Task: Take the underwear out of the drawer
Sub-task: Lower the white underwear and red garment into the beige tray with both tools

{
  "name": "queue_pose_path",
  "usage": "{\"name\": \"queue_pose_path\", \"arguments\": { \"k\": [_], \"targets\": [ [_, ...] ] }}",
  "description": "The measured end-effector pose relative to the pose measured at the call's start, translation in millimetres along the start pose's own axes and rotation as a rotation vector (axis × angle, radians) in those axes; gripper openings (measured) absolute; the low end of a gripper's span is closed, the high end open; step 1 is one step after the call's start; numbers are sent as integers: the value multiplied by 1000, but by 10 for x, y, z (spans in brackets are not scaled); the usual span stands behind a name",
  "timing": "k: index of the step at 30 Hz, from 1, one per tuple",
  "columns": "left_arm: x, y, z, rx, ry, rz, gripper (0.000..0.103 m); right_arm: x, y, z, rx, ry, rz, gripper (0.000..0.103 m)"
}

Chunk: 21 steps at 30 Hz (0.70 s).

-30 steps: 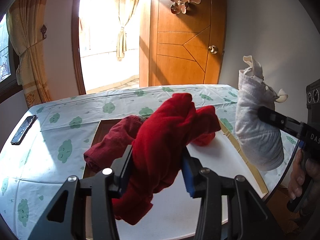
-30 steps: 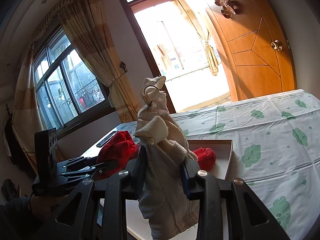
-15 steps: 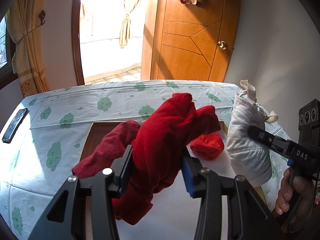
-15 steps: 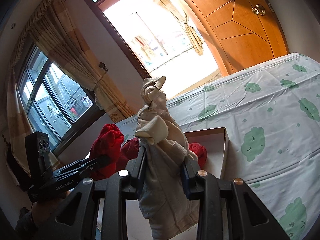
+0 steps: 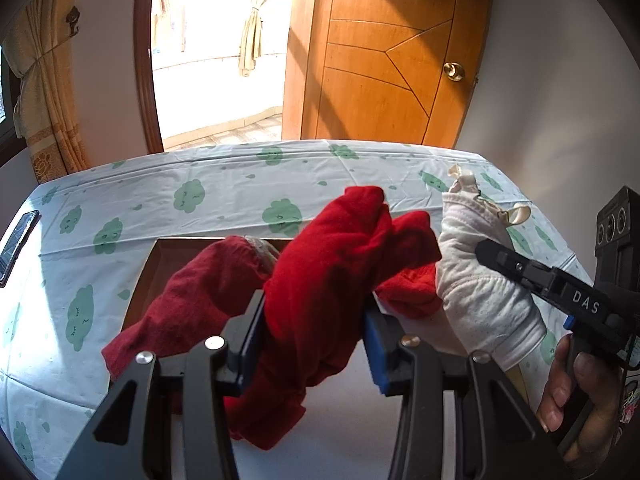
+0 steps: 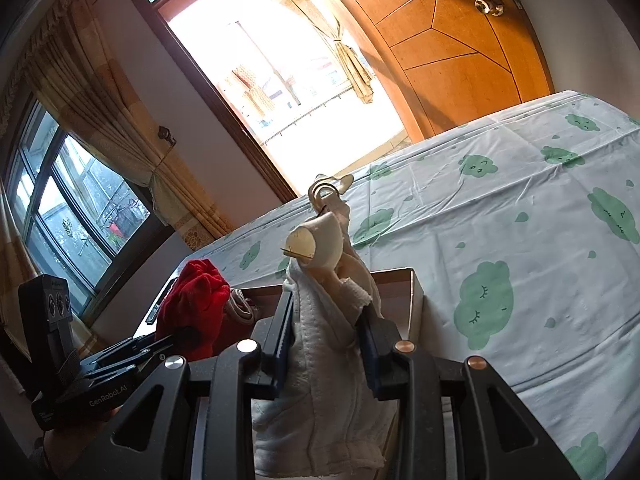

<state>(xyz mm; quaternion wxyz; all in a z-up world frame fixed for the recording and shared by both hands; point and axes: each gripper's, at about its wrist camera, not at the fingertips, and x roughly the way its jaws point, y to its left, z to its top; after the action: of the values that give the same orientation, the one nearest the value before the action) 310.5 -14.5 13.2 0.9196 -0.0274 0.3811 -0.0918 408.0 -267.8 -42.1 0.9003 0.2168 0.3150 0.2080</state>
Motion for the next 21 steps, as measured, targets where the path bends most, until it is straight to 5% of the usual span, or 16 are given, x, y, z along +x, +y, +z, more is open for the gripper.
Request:
{"name": "queue_pose_path", "arguments": {
  "k": [13,16,21],
  "targets": [
    [377,-45,161,-38,71,21,45,199,-93,15,8,91,-51,36],
    [428,-55,176,-32,77,37,49,226,-91,10,4,109,-58,50],
    [447,-91,154,-14,72,39,54,218,-47,-11,-24,109,-53,56]
  ]
}}
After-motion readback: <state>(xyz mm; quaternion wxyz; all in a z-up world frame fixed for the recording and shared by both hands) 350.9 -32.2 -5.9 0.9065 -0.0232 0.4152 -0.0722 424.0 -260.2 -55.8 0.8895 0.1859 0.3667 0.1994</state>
